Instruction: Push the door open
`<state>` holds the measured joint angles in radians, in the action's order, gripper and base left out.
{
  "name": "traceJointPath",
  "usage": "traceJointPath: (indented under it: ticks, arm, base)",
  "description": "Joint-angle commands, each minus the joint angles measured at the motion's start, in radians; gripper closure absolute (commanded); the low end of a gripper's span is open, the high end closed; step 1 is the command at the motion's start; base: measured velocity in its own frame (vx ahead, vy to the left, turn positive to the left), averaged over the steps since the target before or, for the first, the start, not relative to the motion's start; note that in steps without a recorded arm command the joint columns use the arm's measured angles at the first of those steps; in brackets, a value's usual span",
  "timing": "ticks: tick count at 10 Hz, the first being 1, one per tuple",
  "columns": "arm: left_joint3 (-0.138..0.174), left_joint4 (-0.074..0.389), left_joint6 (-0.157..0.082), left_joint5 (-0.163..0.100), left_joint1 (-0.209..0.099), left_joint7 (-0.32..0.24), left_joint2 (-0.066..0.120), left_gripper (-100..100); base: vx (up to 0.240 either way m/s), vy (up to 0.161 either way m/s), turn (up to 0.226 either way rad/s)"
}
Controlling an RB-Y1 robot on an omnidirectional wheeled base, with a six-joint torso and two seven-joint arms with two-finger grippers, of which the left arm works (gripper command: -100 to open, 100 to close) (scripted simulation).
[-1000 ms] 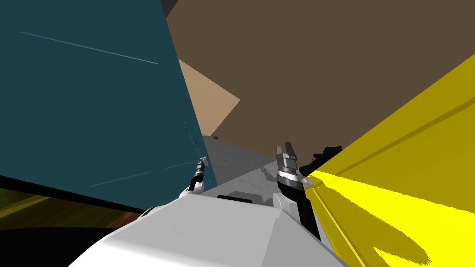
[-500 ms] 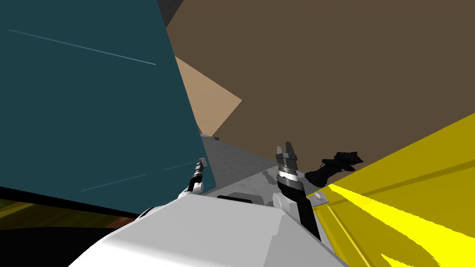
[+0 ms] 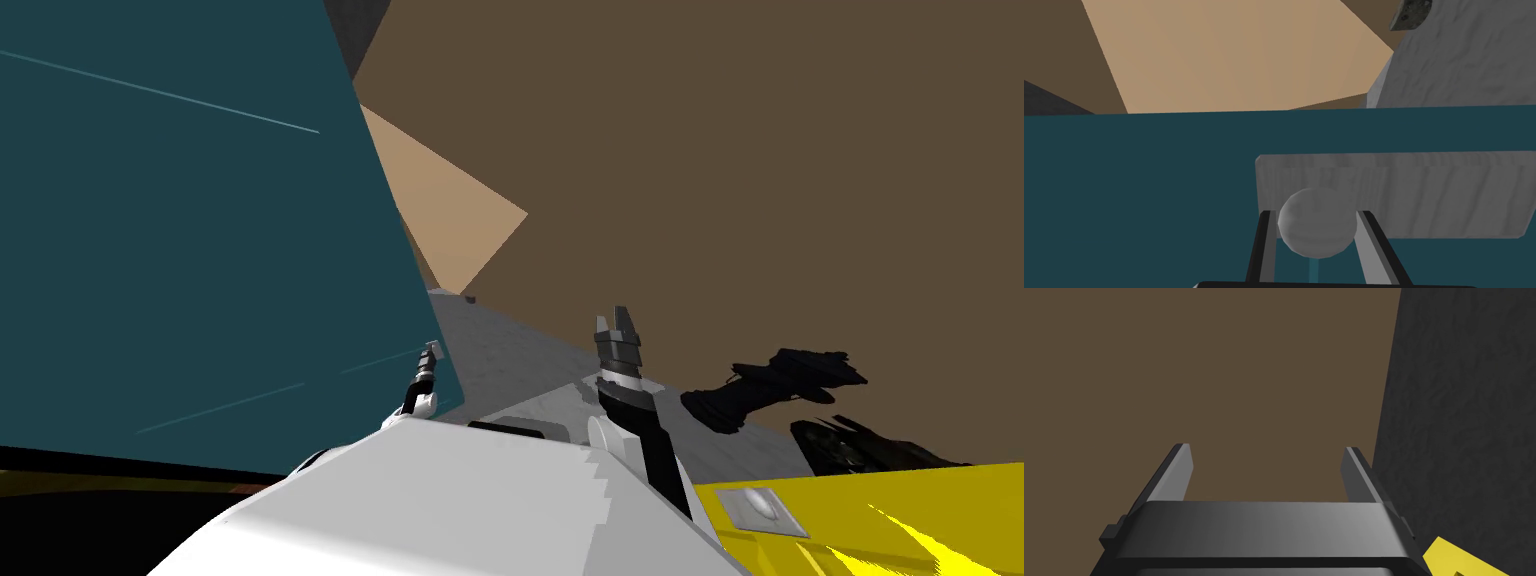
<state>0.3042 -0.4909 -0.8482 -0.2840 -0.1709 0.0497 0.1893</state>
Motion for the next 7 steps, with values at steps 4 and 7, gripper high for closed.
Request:
traceJointPath:
  ticks: [4,7]
  arm:
    - [0.009,-0.012,0.003,-0.029,0.008,0.009,0.015,100]
    - [0.009,-0.013,0.008,-0.039,0.014,0.013,0.014,100]
  base:
    - [0.183,-0.015,0.092]
    - [0.143,-0.010,0.074]
